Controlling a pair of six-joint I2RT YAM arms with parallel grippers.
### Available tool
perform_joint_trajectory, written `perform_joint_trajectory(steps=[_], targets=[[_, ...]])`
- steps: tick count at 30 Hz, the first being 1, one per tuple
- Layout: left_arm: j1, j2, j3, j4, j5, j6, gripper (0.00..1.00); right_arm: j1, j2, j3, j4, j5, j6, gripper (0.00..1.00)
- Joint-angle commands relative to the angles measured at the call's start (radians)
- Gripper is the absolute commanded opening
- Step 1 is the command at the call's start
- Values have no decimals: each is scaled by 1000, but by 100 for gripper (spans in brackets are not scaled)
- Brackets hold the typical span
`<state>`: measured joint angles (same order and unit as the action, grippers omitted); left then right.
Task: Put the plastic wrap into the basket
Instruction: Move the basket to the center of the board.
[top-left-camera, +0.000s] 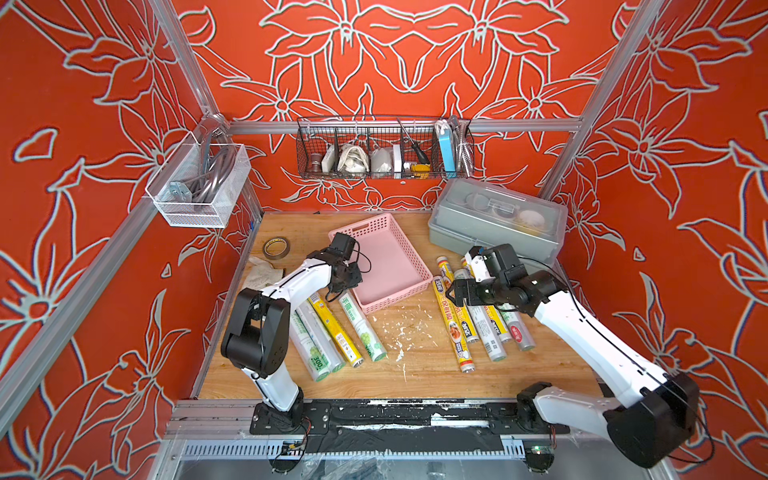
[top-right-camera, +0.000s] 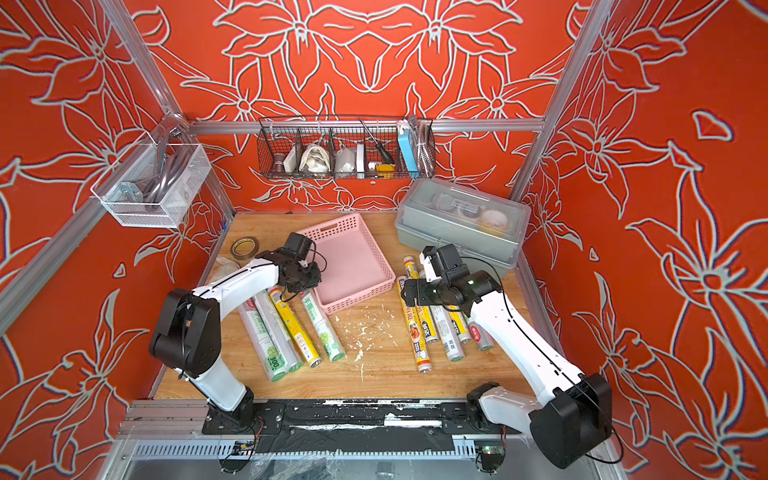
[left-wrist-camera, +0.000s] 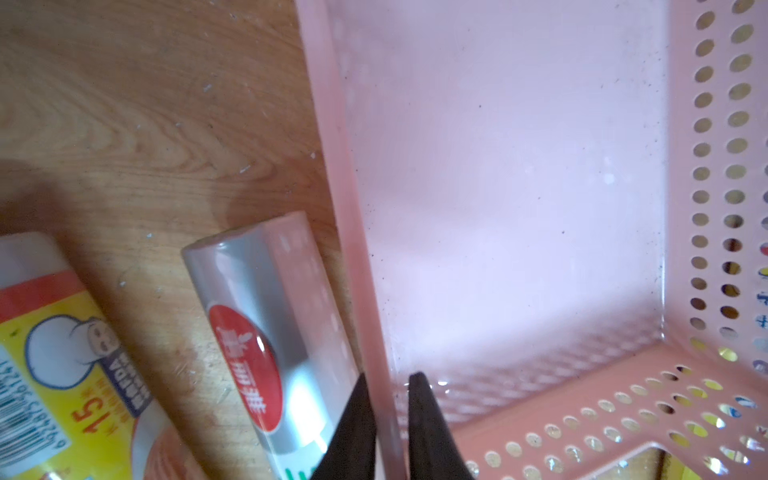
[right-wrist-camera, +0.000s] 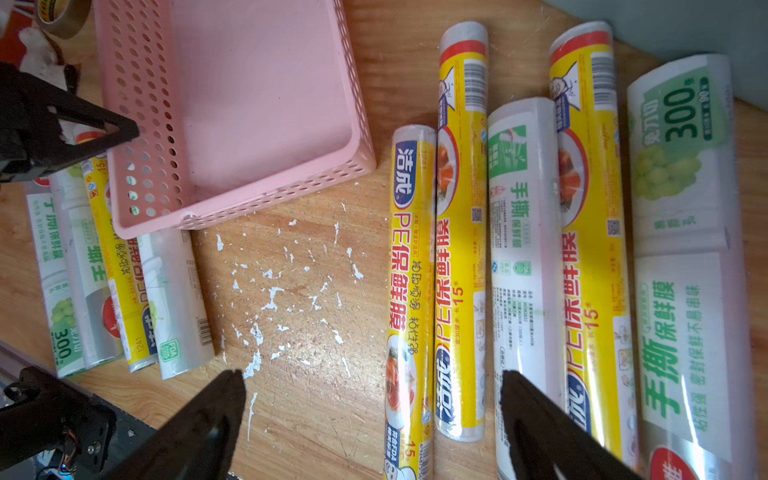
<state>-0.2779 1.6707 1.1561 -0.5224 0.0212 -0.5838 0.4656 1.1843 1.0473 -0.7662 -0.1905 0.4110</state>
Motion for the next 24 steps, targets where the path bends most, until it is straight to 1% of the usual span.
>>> perform_joint_trajectory(steps=[1, 7, 15, 21, 24], targets=[[-8, -44, -29, -10, 11, 17, 17, 7, -18, -25, -44, 15, 4, 96], [-40, -75, -89, 10, 40, 36, 17, 7, -23, -33, -66, 23, 5, 94], [-95, -153, -164, 3, 44, 40, 16, 6, -31, -40, -101, 26, 3, 91], [-142, -228, -220, -1, 57, 25, 15, 6, -49, -65, -126, 67, -10, 91], [-164, -264, -248, -7, 63, 12, 15, 7, -47, -87, -119, 80, -18, 88]])
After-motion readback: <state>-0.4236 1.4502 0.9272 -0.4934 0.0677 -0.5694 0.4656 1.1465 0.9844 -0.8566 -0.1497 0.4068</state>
